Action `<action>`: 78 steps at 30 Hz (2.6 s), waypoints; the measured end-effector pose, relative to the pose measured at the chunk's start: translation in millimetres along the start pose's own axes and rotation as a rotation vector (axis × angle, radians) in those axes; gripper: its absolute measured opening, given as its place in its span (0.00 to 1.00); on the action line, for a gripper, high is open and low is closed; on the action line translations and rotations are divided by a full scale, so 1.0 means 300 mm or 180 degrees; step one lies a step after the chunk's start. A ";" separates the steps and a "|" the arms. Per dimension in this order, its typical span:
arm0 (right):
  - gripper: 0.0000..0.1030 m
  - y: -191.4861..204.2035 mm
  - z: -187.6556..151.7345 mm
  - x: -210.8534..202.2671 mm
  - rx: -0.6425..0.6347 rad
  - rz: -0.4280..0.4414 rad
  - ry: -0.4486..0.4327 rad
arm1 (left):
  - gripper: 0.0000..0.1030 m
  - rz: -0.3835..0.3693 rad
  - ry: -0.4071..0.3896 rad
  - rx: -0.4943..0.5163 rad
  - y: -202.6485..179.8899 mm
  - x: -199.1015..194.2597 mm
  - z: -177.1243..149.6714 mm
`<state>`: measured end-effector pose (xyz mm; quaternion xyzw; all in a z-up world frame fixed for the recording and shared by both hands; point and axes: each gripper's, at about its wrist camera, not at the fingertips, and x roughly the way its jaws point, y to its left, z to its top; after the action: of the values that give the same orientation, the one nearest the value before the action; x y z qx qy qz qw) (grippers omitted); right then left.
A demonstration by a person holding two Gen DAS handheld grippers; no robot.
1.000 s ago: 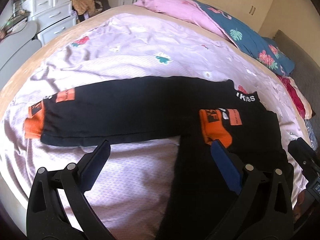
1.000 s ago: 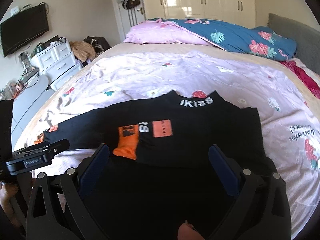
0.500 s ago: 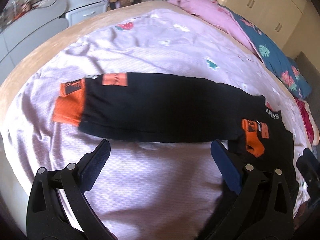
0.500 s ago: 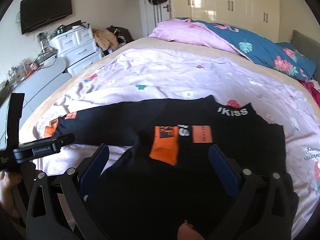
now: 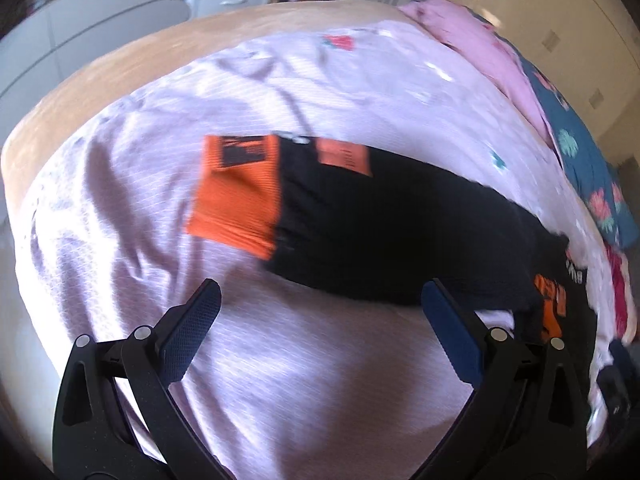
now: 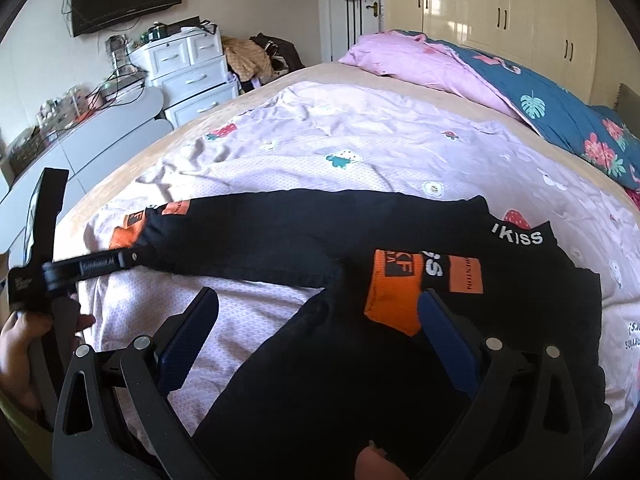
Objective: Fold small clothes
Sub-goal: 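Move the left gripper to the other orange cuff and grasp it, then carry the held cuff across the body and lay the sleeve down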
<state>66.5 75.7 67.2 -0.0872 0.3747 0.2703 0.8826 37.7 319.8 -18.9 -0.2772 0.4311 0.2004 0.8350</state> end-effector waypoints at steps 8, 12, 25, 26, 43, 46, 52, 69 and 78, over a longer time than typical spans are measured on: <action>0.96 -0.044 -0.033 0.015 0.0134 -0.0063 0.0079 | 0.91 -0.0064 -0.0256 -0.0367 0.108 0.038 0.039; 0.96 -0.089 -0.048 0.015 0.0249 -0.0114 0.0097 | 0.45 -0.0091 -0.0434 -0.0403 0.112 0.025 0.061; 0.96 -0.242 -0.105 -0.036 0.0709 -0.0211 0.0062 | 0.08 -0.0758 -0.0892 -0.0093 -0.059 -0.191 0.112; 0.96 -0.250 -0.105 -0.043 0.0728 -0.0214 0.0049 | 0.08 -0.0811 -0.0936 -0.0044 -0.088 -0.216 0.118; 0.96 -0.505 -0.177 -0.213 0.1300 -0.0490 -0.0246 | 0.07 -0.1459 -0.1111 0.0719 -0.574 -0.400 0.106; 0.96 -0.554 -0.195 -0.241 0.1385 -0.0583 -0.0285 | 0.07 -0.1573 -0.1063 0.0861 -0.656 -0.406 0.080; 0.96 -0.666 -0.247 -0.295 0.1593 -0.0773 -0.0356 | 0.07 -0.1760 -0.0871 0.1122 -0.796 -0.379 0.003; 0.96 -0.884 -0.386 -0.389 0.2130 -0.1135 -0.0414 | 0.07 -0.2022 0.0065 0.1611 -1.043 -0.118 -0.284; 0.96 -0.939 -0.420 -0.386 0.2311 -0.1226 -0.0359 | 0.07 -0.1990 0.0612 0.2018 -1.133 0.030 -0.462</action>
<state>75.6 -253.2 47.0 0.1762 0.3735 -0.0452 0.9096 153.4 -27.9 6.4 -0.1420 0.4423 -0.2297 0.8552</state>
